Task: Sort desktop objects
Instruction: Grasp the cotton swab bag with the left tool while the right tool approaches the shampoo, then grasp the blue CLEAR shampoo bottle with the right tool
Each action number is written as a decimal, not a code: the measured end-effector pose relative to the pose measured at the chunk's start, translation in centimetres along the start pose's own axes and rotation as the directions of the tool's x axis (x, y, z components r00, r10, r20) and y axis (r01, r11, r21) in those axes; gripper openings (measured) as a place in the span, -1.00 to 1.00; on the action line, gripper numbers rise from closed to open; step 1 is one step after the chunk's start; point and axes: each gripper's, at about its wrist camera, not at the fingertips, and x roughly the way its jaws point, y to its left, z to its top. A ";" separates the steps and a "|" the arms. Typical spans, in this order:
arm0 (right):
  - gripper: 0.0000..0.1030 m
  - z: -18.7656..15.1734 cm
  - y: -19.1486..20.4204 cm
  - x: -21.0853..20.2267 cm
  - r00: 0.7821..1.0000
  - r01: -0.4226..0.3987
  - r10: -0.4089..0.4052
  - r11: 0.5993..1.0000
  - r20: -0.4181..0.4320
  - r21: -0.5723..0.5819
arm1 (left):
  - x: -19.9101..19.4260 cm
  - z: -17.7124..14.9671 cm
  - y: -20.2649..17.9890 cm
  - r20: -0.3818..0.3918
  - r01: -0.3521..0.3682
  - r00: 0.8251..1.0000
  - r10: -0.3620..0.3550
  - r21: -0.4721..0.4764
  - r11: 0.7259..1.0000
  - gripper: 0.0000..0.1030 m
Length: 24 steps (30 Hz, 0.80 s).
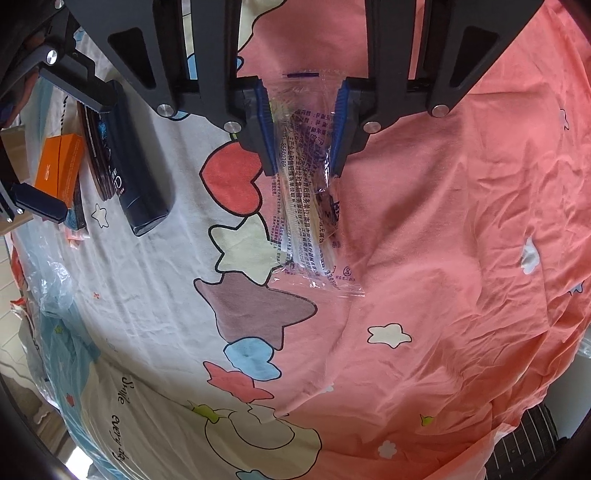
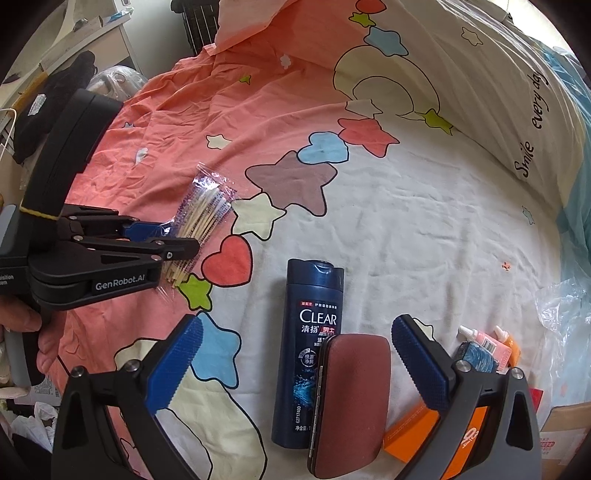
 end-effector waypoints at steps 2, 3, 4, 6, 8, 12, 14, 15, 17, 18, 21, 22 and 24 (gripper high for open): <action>0.99 0.1 -0.2 0.5 1.000 -0.012 0.012 1.000 0.000 0.008 | -0.3 -0.1 0.3 -0.001 0.016 1.000 -0.016 0.004 1.000 -0.54; 0.99 0.1 -0.2 0.8 1.000 -0.019 0.019 1.000 -0.002 0.009 | -0.5 -0.3 0.4 0.000 0.022 1.000 -0.022 0.007 1.000 -0.57; 0.99 0.1 -0.3 1.1 1.000 -0.026 0.026 1.000 -0.003 0.010 | -0.7 -0.5 0.5 0.000 0.028 1.000 -0.028 0.012 1.000 -0.60; 0.99 0.2 -0.4 1.6 0.999 -0.032 0.032 0.999 -0.009 0.015 | -1.0 -0.9 0.6 0.003 0.034 0.999 -0.034 0.027 0.999 -0.62; 0.92 0.3 -0.6 2.2 0.999 -0.036 0.037 0.999 -0.018 0.017 | -1.3 -1.3 0.8 0.008 0.033 0.999 -0.034 0.037 0.999 -0.63; 0.63 0.4 -0.8 3.5 0.998 -0.038 0.039 0.999 -0.053 0.017 | -1.6 -1.8 1.0 0.010 0.027 1.000 -0.028 0.050 0.998 -0.64; 0.32 0.3 -0.6 4.2 0.996 -0.013 0.013 1.000 -0.085 -0.003 | -1.6 -1.9 1.1 0.007 0.026 1.000 -0.026 0.054 0.998 -0.64; 0.18 0.3 -0.5 4.4 0.996 0.008 -0.010 1.000 -0.090 -0.018 | -1.7 -2.0 1.0 0.007 0.025 1.000 -0.025 0.055 0.998 -0.64; -0.21 0.3 -0.6 4.6 0.994 -0.008 0.007 1.000 -0.106 -0.009 | -1.7 -2.1 0.9 0.004 0.021 1.000 -0.021 0.060 0.998 -0.64; -0.21 0.3 -0.8 4.6 0.994 -0.033 0.034 0.999 -0.105 0.012 | -1.7 -2.1 0.9 0.001 0.019 1.000 -0.020 0.062 0.998 -0.64; -0.24 0.1 -0.7 4.5 0.993 -0.058 0.059 0.998 -0.105 0.019 | -1.7 -2.3 0.6 -0.005 0.022 1.000 -0.022 0.070 0.997 -0.64; -0.24 0.0 -0.7 4.1 0.992 -0.081 0.084 0.996 -0.091 0.031 | -1.8 -2.4 0.5 -0.007 0.024 1.000 -0.024 0.073 0.997 -0.64; -0.25 -0.1 -0.7 3.2 0.989 -0.135 0.138 0.989 -0.054 0.058 | -1.9 -2.5 0.3 -0.010 0.029 1.000 -0.028 0.077 0.997 -0.64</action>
